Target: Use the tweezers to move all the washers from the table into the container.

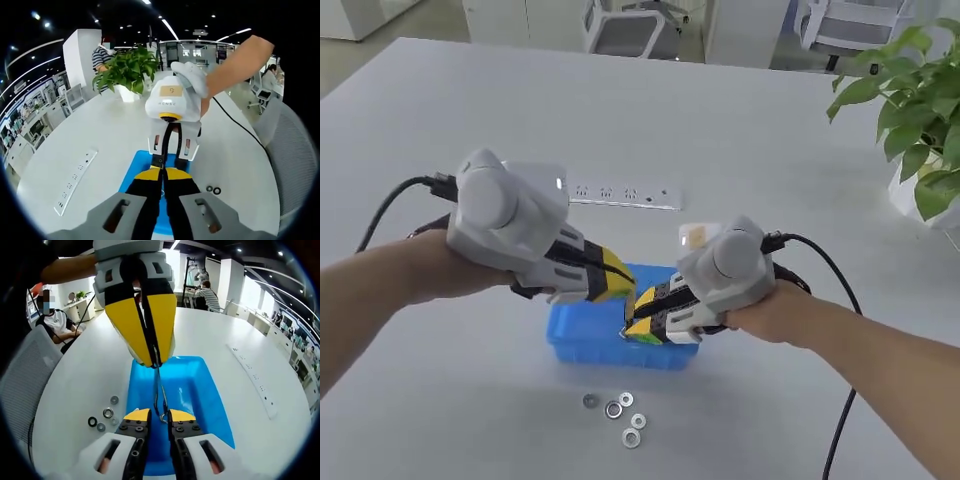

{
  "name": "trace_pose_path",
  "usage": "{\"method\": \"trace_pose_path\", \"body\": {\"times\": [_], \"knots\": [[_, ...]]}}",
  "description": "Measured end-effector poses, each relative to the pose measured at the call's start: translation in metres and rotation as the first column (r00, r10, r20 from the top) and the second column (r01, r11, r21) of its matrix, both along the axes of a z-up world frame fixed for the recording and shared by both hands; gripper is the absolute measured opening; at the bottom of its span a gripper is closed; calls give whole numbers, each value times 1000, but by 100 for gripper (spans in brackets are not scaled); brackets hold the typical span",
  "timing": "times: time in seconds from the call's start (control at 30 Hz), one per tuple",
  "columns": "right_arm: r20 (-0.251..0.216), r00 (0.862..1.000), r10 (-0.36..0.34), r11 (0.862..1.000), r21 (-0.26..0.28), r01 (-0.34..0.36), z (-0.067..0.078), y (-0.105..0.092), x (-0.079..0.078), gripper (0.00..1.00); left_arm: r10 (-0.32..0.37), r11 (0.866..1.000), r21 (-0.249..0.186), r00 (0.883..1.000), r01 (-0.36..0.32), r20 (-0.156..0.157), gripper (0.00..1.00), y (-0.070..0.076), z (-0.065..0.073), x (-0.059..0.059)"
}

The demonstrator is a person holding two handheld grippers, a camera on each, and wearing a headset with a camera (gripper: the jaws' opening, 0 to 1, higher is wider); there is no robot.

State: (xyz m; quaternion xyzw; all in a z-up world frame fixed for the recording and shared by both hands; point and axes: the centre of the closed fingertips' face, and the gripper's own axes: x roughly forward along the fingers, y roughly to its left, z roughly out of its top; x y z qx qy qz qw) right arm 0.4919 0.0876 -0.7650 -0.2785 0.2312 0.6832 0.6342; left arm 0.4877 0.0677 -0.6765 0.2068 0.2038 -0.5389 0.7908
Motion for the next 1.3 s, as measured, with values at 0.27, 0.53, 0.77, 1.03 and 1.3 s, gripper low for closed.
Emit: {"method": "trace_pose_path", "body": {"times": [0.27,0.53,0.77,1.03,1.3], "knots": [[8,999,-41,999,27,40,15,-3,1,20,29,999,-26,1000,-29,10,5,6,14,2],[28,995,-100,994,50,98,35,-9,1,29,34,998,-47,999,-33,17,5,7,34,-5],[42,990,-136,989,54,134,47,-19,-4,33,26,999,-36,999,-24,37,5,4,51,-13],[33,983,-179,982,62,176,53,-30,-13,39,2,1000,-17,999,-1,50,5,-1,62,-26],[31,974,-225,971,83,222,60,-45,-22,44,-17,1000,-19,999,18,50,5,-5,67,-39]]}}
